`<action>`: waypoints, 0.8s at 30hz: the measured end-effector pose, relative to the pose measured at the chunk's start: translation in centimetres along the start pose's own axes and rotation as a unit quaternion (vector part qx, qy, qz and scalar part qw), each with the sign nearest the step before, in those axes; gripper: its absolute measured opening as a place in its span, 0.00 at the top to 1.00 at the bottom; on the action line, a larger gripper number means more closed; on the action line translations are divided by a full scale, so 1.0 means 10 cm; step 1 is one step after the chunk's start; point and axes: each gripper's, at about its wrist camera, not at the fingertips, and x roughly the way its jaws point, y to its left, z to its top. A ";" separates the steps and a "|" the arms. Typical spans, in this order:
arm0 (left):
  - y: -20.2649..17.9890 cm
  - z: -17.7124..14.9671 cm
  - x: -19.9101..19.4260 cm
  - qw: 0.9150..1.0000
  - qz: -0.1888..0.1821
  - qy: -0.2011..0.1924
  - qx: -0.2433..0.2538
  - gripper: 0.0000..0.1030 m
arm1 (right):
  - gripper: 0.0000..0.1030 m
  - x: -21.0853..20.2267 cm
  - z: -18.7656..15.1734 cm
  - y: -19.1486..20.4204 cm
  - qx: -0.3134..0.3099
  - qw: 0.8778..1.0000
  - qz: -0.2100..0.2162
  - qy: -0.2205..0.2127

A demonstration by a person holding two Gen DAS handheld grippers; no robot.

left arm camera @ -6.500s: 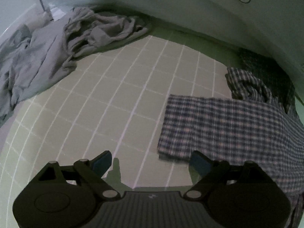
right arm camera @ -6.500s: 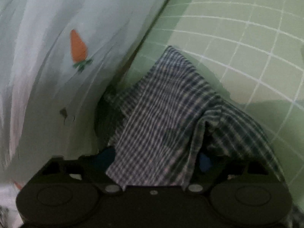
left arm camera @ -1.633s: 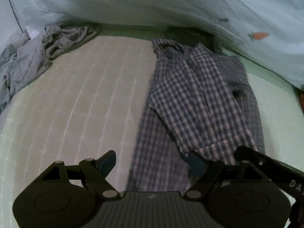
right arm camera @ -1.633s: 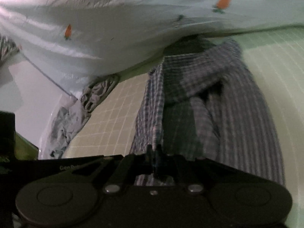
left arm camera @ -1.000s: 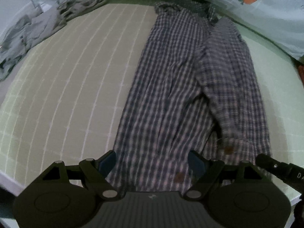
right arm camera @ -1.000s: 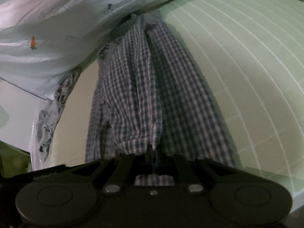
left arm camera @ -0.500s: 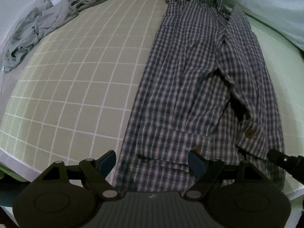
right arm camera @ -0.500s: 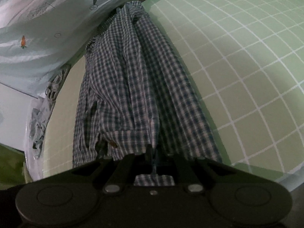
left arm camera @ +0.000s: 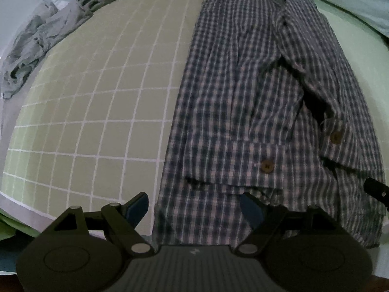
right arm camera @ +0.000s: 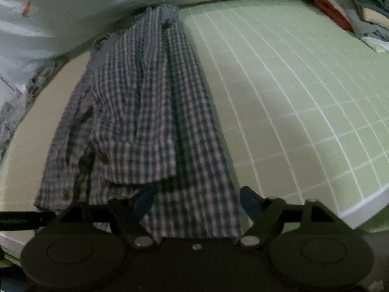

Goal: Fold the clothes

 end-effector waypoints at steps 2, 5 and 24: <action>-0.01 -0.02 0.01 1.000 -0.004 0.004 0.004 0.19 | 0.21 0.02 -0.03 -0.02 0.003 1.000 -0.008 0.007; -0.01 -0.05 0.02 1.000 -0.013 0.008 0.007 0.19 | 0.17 0.03 -0.06 -0.02 0.003 1.000 -0.014 0.013; -0.01 -0.08 -0.01 0.998 -0.058 -0.012 0.029 0.97 | 0.86 -0.03 -0.07 0.21 -0.052 0.998 -0.007 0.036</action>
